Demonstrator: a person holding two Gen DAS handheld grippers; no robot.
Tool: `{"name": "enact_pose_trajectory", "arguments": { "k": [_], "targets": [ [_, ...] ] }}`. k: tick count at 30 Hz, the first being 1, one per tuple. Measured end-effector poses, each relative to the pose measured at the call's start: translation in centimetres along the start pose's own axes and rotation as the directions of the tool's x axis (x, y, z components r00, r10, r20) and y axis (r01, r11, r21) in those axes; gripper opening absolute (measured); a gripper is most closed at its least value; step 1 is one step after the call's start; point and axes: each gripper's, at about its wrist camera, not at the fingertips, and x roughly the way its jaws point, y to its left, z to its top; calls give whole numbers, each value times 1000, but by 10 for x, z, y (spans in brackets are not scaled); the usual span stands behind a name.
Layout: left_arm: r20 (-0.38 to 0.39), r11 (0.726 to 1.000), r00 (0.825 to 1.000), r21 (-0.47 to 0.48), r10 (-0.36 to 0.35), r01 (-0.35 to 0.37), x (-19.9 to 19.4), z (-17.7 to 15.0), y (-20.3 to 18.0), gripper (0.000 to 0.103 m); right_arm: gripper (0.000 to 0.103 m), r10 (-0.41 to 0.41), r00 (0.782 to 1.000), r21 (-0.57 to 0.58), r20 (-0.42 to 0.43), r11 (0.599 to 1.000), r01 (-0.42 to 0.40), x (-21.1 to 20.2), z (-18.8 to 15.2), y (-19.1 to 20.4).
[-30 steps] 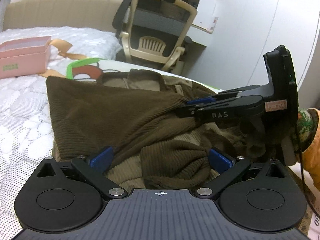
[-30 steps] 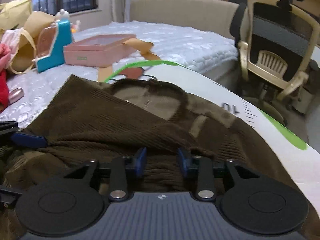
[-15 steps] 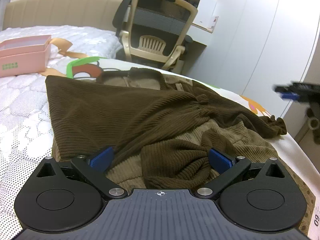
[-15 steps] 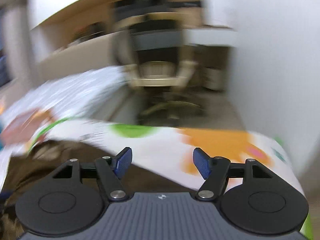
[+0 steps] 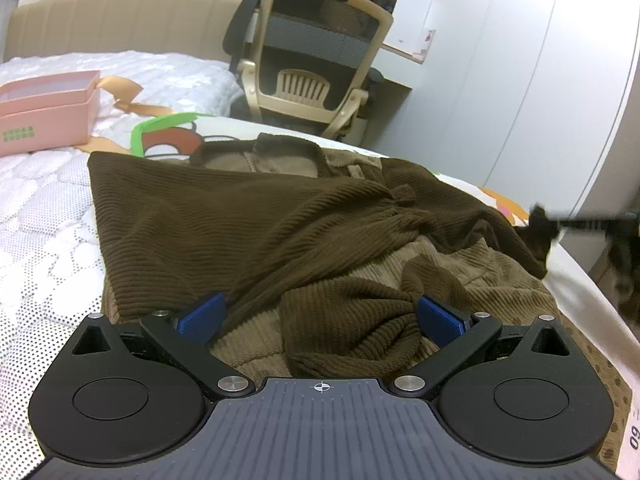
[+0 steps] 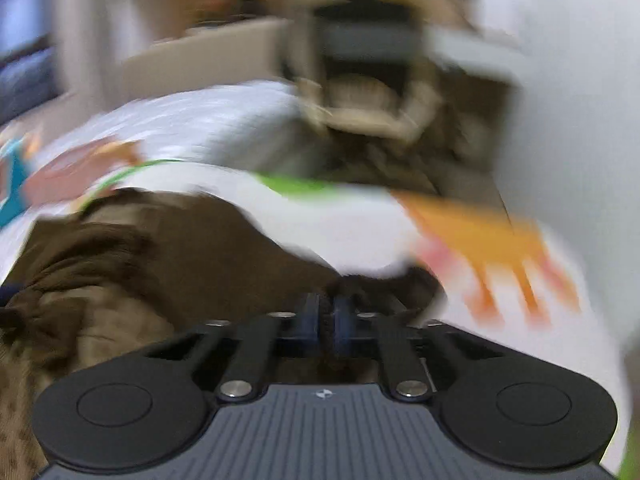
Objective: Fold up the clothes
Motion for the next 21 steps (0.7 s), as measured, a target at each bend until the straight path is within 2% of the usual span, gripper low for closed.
{"name": "enact_pose_trajectory", "arguments": {
  "k": [2, 4, 7, 10, 12, 14, 15, 16, 17, 18, 19, 21],
  "targets": [
    [2, 1000, 1000, -2, -1, 1, 0, 0, 0, 103, 2, 51, 997, -127, 65, 991, -42, -8, 35, 40],
    [5, 1000, 1000, -7, -4, 4, -1, 0, 0, 103, 1, 121, 982, -221, 145, 971, -87, -19, 73, 83],
    [13, 1000, 1000, -18, -15, 15, -2, 0, 2, 103, 1, 267, 937, -315, 224, 930, -190, -28, 122, 150],
    [22, 999, 999, -37, -31, 32, -4, -1, 6, 103, 1, 392, 892, -389, 224, 875, -287, -21, 144, 216],
    [31, 998, 999, -52, -42, 43, -6, -1, 9, 103, 1, 438, 881, -441, 180, 836, -326, -15, 145, 252],
    [37, 996, 998, -68, -54, 56, -8, -2, 12, 103, 5, 450, 885, -496, 121, 800, -339, -10, 139, 269],
    [40, 995, 997, -76, -60, 62, -8, -2, 13, 103, 13, 436, 895, -519, 99, 790, -327, -7, 135, 271],
    [42, 994, 997, -83, -65, 68, -8, -2, 14, 103, 31, 400, 913, -541, 80, 787, -298, -4, 128, 268],
    [42, 994, 997, -85, -66, 69, -8, -2, 14, 103, 44, 352, 933, -555, 67, 791, -258, 1, 120, 259],
    [42, 994, 997, -87, -67, 71, -8, -2, 14, 103, 65, 301, 952, -567, 57, 795, -217, 6, 112, 250],
    [42, 994, 997, -86, -66, 69, -8, -2, 13, 103, 68, 251, 967, -563, 47, 806, -182, 9, 102, 238],
    [41, 994, 997, -84, -63, 66, -8, -2, 13, 103, 68, 151, 988, -544, 21, 831, -115, 14, 80, 211]
  ]
}}
